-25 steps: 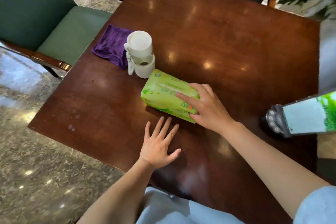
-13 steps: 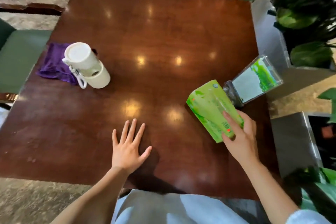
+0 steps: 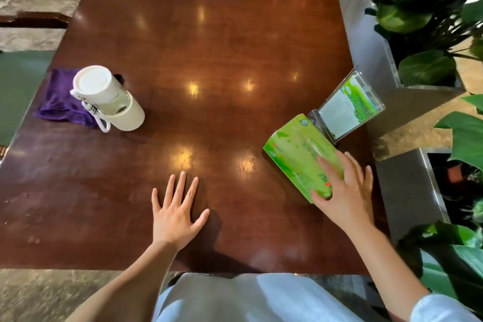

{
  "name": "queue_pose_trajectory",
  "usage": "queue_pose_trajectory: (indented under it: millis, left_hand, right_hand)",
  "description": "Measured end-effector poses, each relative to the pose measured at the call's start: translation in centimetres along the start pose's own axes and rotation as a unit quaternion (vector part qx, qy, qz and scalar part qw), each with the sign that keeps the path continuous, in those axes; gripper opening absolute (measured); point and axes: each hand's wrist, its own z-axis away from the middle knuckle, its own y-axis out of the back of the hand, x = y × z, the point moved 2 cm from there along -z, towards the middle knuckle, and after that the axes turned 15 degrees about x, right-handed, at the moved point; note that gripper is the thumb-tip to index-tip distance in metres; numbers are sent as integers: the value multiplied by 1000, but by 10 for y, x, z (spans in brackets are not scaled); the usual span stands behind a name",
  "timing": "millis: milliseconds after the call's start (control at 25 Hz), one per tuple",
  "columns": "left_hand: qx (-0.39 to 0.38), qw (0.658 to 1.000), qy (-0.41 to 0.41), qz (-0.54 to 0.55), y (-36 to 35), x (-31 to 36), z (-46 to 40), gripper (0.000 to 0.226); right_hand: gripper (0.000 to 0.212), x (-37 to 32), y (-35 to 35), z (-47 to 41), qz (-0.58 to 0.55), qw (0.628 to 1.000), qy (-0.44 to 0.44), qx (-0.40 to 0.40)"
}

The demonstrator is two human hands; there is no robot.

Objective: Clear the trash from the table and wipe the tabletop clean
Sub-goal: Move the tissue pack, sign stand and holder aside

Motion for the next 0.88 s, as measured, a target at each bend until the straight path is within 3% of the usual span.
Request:
queue_pose_trajectory:
  millis: [200,440,640,880]
  left_hand:
    - [-3,1000,4,8,2,1,1,78]
    - [-11,1000,12,24,3,-1,0,78]
    - [-6,998,20,53,2,-3,-1,78]
    - [-1,997,18,79,4,-4,-1,78]
  right_hand:
    - [51,-59,-3,-33,-68,993,76,67]
    - [45,-164,-37,-81,-160,972,173,4]
    - [56,-257,-41,-138,-214,943,253,-20]
    - [77,-372,-46,-211,-177,917,349,-76]
